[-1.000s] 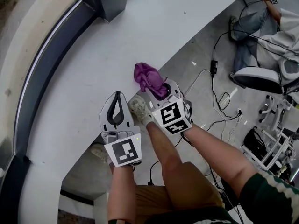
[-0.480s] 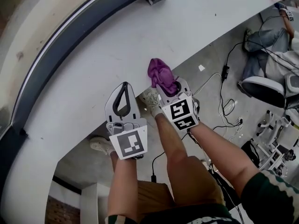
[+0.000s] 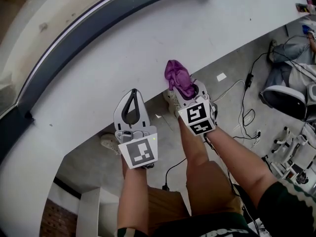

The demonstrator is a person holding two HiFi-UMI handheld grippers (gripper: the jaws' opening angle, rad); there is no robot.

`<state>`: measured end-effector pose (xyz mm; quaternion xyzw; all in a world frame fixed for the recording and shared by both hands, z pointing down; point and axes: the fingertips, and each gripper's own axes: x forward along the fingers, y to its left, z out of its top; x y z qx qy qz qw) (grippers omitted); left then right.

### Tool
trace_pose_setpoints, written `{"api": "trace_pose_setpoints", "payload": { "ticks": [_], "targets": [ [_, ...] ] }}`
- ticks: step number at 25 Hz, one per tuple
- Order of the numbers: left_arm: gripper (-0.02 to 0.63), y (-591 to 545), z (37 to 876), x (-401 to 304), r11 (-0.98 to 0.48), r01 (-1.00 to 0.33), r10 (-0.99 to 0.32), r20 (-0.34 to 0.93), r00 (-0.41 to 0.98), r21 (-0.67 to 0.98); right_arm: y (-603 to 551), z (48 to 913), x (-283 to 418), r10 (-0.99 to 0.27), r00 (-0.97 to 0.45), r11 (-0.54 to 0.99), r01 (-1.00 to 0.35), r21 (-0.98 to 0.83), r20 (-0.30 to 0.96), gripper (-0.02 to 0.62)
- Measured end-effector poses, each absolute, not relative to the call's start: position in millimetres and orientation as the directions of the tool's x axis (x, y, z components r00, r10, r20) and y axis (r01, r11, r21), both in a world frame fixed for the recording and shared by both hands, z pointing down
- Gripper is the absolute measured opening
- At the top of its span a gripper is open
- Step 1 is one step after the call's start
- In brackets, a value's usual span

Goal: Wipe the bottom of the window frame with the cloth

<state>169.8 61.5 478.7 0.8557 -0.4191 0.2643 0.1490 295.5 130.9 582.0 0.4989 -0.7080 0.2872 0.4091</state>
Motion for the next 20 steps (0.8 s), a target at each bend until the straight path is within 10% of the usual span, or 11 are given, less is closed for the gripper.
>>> {"api": "trace_pose_setpoints", "payload": {
  "ticks": [20],
  "targets": [
    [0.003, 84, 469, 49, -0.434, -0.9, -0.73, 0.566, 0.384, 0.051, 123, 582, 158, -0.426, -0.3, 0.54, -0.841, -0.026, 0.853, 0.152]
  ]
}}
